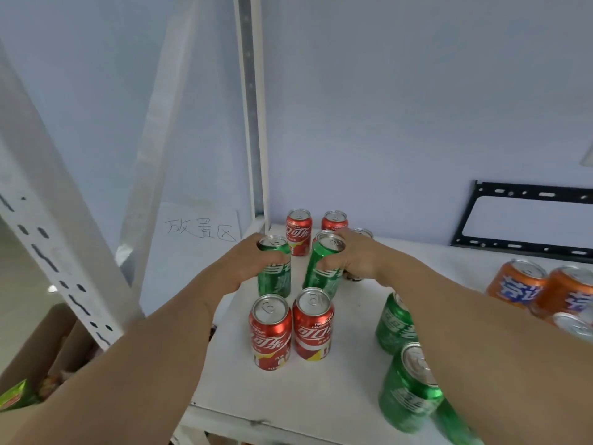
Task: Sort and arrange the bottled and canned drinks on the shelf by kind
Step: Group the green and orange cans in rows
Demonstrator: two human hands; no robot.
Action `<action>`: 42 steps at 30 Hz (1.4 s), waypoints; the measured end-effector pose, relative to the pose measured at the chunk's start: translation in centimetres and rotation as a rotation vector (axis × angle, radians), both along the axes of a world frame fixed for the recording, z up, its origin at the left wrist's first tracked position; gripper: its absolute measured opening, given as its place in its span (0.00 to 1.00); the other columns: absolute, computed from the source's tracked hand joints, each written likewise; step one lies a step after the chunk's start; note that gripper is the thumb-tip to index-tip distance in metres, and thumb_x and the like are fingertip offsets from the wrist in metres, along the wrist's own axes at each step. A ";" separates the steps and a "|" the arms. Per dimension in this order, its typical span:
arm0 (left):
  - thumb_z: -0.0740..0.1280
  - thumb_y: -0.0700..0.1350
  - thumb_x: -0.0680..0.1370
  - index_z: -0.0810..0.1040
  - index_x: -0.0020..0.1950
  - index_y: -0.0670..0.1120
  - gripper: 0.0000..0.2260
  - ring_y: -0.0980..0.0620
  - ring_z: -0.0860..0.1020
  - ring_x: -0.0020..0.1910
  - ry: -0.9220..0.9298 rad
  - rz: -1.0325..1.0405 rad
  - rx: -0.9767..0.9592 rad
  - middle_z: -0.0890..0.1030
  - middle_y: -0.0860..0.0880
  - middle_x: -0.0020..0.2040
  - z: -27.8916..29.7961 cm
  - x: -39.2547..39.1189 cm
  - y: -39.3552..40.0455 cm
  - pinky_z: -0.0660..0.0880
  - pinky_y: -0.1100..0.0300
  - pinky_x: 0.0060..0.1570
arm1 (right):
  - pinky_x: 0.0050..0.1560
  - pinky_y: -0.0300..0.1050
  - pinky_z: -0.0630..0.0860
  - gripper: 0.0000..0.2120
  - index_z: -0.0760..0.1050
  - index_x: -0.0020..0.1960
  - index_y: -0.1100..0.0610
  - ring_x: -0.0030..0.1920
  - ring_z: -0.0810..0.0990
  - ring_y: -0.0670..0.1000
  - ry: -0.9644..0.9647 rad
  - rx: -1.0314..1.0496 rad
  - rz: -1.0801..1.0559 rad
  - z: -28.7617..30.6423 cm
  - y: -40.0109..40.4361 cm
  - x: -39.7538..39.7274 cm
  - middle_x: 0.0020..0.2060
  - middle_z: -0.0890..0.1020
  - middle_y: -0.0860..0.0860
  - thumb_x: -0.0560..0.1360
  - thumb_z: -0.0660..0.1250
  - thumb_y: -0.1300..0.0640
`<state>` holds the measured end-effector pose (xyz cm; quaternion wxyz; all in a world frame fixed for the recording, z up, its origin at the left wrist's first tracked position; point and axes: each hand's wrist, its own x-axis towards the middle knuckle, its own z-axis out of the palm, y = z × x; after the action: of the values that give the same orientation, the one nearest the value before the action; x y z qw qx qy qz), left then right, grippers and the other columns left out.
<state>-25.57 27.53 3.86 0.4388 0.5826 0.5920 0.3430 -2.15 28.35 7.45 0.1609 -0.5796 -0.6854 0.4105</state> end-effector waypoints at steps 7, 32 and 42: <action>0.74 0.49 0.74 0.80 0.55 0.47 0.12 0.47 0.82 0.51 -0.193 -0.077 0.078 0.84 0.44 0.51 4.6 4.1 1.6 0.79 0.50 0.56 | 0.51 0.50 0.81 0.10 0.73 0.54 0.51 0.49 0.83 0.51 0.310 0.056 -0.186 5.3 -2.9 5.4 0.49 0.82 0.53 0.75 0.70 0.56; 0.80 0.51 0.66 0.73 0.63 0.50 0.29 0.49 0.80 0.53 0.168 -0.344 -0.096 0.81 0.47 0.56 2.4 22.8 6.0 0.78 0.53 0.54 | 0.49 0.54 0.82 0.20 0.71 0.60 0.55 0.50 0.83 0.55 0.306 0.049 -0.409 2.8 -1.1 22.4 0.50 0.82 0.57 0.72 0.72 0.51; 0.80 0.46 0.68 0.67 0.69 0.51 0.34 0.48 0.76 0.54 0.303 -0.377 -0.121 0.76 0.47 0.58 0.6 23.0 6.8 0.75 0.53 0.54 | 0.54 0.56 0.81 0.09 0.72 0.51 0.53 0.51 0.83 0.57 0.265 0.077 -0.406 3.1 -1.6 22.6 0.49 0.82 0.57 0.74 0.70 0.56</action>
<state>-2.56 34.38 4.51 0.4356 0.7001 0.5512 0.1277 20.49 26.76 10.53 0.3505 -0.6399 -0.5429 0.4158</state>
